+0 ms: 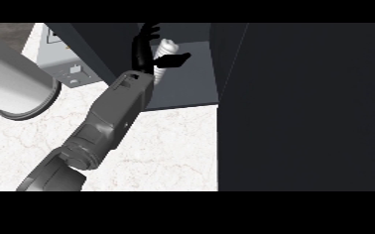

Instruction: Pick up the bottled water, place it into the cabinet and close the cabinet

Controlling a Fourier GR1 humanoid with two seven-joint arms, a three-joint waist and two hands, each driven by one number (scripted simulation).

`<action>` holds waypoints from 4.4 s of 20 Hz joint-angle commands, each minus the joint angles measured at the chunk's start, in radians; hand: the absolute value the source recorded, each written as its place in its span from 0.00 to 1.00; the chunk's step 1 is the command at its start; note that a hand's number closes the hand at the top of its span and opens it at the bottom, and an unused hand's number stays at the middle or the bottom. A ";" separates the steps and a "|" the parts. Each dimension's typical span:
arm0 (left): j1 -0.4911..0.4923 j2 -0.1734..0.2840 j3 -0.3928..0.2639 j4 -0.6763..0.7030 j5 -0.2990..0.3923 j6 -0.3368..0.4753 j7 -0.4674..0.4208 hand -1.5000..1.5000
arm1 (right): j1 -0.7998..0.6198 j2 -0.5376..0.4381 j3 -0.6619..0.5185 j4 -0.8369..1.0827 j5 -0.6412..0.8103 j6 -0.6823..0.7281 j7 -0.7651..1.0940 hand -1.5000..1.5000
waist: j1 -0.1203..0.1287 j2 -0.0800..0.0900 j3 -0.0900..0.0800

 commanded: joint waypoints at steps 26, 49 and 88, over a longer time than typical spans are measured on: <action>0.031 -0.048 0.072 -0.199 0.064 -0.317 -0.125 0.00 | 0.029 0.006 0.014 -0.088 -0.090 0.011 0.092 0.00 | 0.079 -0.037 0.001; 0.735 0.010 -0.311 -1.145 0.132 -0.409 -0.038 0.00 | 0.092 -0.014 0.090 -0.142 0.029 -0.006 0.078 0.00 | 0.108 -0.048 0.001; 1.472 0.568 0.010 -1.762 0.417 -0.713 -0.016 0.00 | -0.043 -0.270 0.727 -0.195 0.266 0.177 0.209 1.00 | 0.160 -0.047 -0.013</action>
